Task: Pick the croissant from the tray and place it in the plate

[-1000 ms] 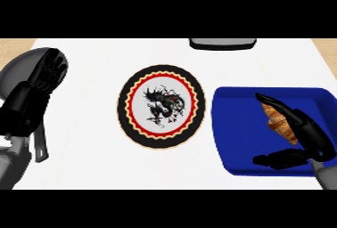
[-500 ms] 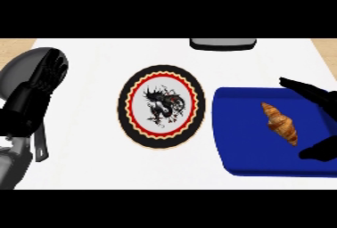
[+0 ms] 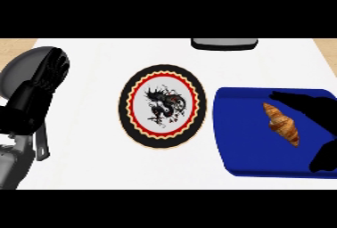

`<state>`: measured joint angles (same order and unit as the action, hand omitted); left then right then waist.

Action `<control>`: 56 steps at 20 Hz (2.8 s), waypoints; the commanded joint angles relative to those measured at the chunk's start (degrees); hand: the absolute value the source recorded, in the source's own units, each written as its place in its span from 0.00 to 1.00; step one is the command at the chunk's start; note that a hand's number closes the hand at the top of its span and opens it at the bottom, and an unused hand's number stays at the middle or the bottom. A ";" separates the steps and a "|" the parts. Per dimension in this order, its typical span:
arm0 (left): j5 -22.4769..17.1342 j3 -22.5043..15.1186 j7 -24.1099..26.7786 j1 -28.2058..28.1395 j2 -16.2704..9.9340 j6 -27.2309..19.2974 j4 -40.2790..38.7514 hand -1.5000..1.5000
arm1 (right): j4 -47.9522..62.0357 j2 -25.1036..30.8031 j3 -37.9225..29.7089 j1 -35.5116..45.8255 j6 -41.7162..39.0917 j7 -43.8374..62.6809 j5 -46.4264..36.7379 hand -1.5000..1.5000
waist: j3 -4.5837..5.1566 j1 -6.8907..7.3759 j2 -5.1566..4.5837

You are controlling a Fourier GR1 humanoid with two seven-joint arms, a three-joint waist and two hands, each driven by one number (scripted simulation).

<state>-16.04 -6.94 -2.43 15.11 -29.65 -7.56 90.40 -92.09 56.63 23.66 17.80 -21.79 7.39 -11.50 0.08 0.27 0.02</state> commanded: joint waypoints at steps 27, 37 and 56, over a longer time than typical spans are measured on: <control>7.21 6.60 -6.44 -2.43 7.89 5.40 7.08 0.50 | 36.23 -20.71 -5.36 8.12 -1.10 -10.81 -33.60 0.00 | -0.11 0.39 -0.06; 8.16 8.66 -5.60 1.40 8.63 7.52 2.46 0.50 | 41.14 -26.39 -8.01 8.00 16.10 -17.12 -39.40 1.00 | -0.14 0.20 -0.19; 8.76 10.53 -5.14 -2.80 8.54 6.27 3.69 0.50 | -14.72 -32.87 -11.53 -31.86 28.91 29.57 -44.37 1.00 | 0.17 -4.09 0.96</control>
<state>-6.95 3.78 -6.58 11.29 -21.58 -1.24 93.67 -92.16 25.84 9.02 -7.43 6.88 32.41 -54.10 0.47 -4.60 1.31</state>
